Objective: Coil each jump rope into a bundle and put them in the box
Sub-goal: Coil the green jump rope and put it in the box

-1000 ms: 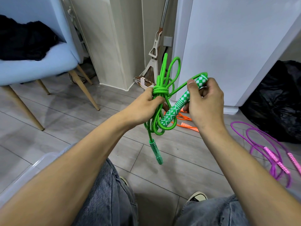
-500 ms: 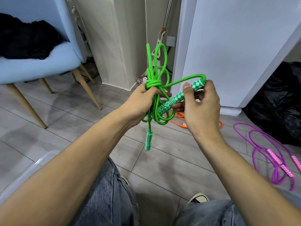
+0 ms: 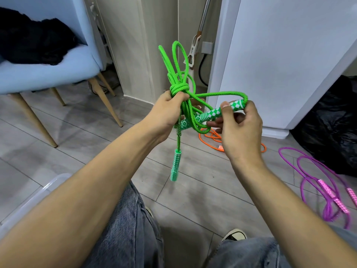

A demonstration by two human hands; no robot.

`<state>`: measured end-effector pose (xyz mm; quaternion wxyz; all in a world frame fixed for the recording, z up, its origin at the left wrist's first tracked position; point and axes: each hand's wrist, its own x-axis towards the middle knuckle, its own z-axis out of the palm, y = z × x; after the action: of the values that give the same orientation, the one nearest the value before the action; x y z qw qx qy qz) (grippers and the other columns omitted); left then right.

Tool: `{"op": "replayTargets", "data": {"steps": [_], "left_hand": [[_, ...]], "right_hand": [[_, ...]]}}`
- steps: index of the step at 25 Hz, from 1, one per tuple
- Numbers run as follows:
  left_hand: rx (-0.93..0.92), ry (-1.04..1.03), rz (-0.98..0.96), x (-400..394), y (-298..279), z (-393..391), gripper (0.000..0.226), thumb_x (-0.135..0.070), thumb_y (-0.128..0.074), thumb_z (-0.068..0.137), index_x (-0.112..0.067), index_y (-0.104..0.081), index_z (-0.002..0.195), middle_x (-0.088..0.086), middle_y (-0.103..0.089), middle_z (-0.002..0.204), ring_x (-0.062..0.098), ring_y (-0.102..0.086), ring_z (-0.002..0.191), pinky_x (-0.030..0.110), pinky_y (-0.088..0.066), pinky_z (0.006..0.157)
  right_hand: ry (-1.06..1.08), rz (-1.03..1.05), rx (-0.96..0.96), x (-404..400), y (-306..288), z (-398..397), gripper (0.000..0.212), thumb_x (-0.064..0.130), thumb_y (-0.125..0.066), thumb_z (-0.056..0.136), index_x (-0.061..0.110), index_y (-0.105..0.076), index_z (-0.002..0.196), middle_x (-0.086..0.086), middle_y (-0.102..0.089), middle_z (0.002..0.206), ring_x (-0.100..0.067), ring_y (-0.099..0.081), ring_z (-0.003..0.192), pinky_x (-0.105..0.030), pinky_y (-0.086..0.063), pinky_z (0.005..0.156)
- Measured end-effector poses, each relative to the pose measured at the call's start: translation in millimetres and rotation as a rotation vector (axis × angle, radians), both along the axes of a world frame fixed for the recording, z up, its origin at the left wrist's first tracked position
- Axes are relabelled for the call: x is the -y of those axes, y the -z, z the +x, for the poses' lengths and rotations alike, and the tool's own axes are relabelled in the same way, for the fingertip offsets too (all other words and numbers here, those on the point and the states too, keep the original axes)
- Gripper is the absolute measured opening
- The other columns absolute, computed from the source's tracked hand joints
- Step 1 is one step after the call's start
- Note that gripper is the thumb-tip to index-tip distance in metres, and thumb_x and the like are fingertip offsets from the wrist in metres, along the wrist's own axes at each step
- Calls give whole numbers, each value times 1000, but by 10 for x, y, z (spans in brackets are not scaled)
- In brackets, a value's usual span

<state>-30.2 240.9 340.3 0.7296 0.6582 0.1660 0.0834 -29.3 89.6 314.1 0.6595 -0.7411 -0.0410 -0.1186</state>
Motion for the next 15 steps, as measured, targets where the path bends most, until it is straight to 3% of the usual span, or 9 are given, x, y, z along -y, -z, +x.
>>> {"op": "replayTargets", "data": {"steps": [3,5,8,11,15], "left_hand": [[-19,-22,69,-28,-25,1,35,-34,-60,76,-10,-61,101,10,-63,95,23,-58,91,39,-46,81],[-58,-14,136,-56,-14,-9,36,-35,-59,82,-10,-60,109,7,-65,99,20,-58,91,36,-45,80],[-107,62,18,-65,-14,-23,15,-24,-51,97,-14,-58,105,12,-73,101,26,-62,83,52,-52,84],[-103,74,-20,-88,-20,-14,24,-20,-46,101,-6,-59,115,16,-73,108,29,-65,85,60,-57,78],[-130,50,63,-142,36,2,17,-21,-46,100,-15,-61,93,11,-73,94,25,-66,79,40,-58,67]], "right_hand": [[7,-44,53,-20,17,-19,16,38,-59,95,29,-51,84,-2,-73,75,-14,-74,66,-51,-59,70],[10,-38,60,-40,28,-17,16,38,-59,94,27,-52,85,-2,-72,75,-15,-73,65,-51,-59,68],[-14,-6,52,-45,61,-12,15,39,-60,93,28,-52,86,-1,-73,75,-17,-74,66,-53,-59,66],[-49,-54,94,-47,70,-6,13,39,-61,93,29,-54,87,1,-73,78,-19,-73,71,-48,-59,68],[-131,-343,188,-24,72,15,19,36,-60,97,18,-57,98,1,-61,90,-16,-59,81,-30,-45,70]]}}
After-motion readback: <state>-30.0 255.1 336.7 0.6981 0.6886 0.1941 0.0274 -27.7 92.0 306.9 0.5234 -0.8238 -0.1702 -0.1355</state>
